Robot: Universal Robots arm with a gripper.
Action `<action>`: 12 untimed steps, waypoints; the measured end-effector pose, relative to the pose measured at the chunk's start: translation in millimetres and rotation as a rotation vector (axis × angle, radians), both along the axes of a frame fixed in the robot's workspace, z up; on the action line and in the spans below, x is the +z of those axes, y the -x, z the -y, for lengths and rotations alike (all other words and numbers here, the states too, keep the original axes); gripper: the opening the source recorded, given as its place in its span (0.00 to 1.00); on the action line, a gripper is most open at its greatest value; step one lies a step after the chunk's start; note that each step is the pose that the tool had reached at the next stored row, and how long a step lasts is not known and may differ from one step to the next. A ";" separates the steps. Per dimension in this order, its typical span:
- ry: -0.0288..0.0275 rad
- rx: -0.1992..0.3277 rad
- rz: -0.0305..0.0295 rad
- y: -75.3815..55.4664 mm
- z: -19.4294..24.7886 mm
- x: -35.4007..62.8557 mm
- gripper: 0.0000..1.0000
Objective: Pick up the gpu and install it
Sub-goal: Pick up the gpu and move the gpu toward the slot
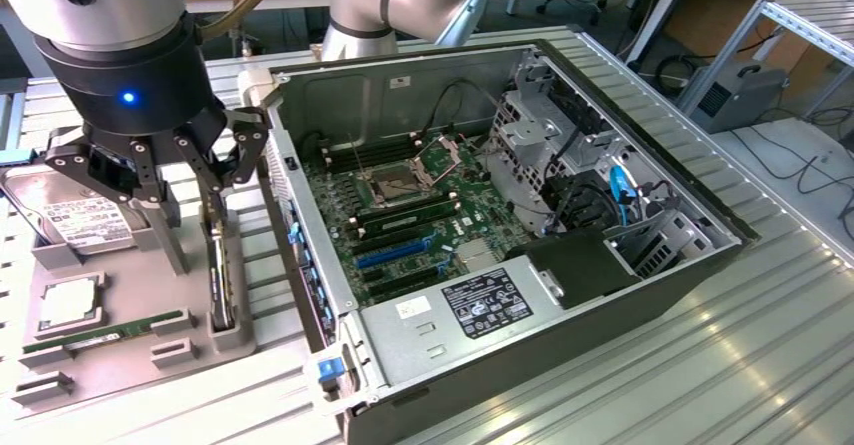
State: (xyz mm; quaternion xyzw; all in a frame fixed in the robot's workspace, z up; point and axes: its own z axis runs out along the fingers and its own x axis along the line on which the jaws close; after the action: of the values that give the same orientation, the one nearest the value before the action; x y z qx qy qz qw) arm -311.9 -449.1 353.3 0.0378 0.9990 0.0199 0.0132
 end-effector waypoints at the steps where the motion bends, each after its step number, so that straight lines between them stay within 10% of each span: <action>1: 0.0000 0.000 0.0000 0.0 0.0 -0.4 0.42; 12: 0.0000 0.000 0.0001 0.0 0.0 -5.1 0.42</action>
State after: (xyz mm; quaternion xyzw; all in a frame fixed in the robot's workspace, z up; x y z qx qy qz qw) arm -311.9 -449.1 348.2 0.0378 0.9990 0.0199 0.0132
